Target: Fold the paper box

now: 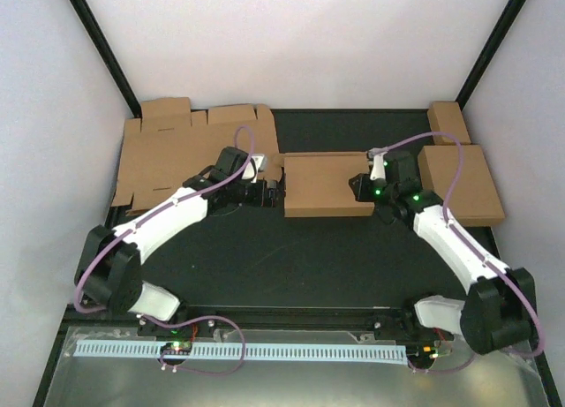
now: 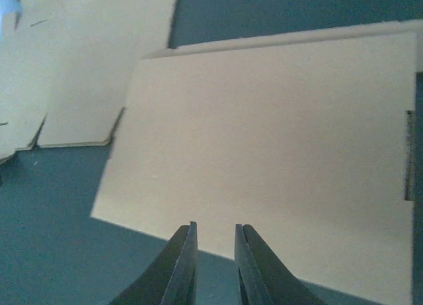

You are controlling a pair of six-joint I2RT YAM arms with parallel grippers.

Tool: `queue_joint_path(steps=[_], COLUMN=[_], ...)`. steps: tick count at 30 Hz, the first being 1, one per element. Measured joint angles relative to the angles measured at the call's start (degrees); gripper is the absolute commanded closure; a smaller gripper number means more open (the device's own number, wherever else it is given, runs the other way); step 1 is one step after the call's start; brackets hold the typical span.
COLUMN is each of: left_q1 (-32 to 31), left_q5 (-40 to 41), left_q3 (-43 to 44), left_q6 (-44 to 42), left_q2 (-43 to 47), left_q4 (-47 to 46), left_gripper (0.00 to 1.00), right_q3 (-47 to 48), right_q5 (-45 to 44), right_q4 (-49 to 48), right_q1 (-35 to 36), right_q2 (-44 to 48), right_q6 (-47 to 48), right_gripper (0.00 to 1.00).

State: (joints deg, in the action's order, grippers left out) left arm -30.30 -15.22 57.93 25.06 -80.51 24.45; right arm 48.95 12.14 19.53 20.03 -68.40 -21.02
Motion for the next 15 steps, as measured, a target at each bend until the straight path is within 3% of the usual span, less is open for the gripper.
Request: queue_joint_path(steps=[2,6,10,12,15], left_q1=[0.48,0.85,1.05,1.09,1.22], left_q5=[-2.34,-4.94,-5.49,-5.51,-5.57], left_q3=[0.0,-0.42,-3.08,-3.98,-4.5], left_q6=[0.02,0.13,0.52,0.57,0.57], left_q2=[-2.51,-5.25,-5.51,-5.95,-7.58], left_q4=[-2.34,-8.02,-14.14,-16.02,-18.14], left_gripper=[0.11,0.06,0.05,0.06,0.07], right_q3=[-0.74,-1.88,-2.05,-2.05,-2.03], right_q5=[3.37,7.8,10.54,11.13,11.37], right_q4=[-1.68,-4.81,-7.85,-8.85,-10.27], right_q1=[-3.69,-9.05,-12.44,-13.6,-15.06], right_q2=[-2.51,-7.19,-11.5,-13.07,-15.26], right_q6=[-0.55,-1.75,-2.75,-3.32,-4.2], right_gripper=[0.75,0.4,0.16,0.09,0.07])
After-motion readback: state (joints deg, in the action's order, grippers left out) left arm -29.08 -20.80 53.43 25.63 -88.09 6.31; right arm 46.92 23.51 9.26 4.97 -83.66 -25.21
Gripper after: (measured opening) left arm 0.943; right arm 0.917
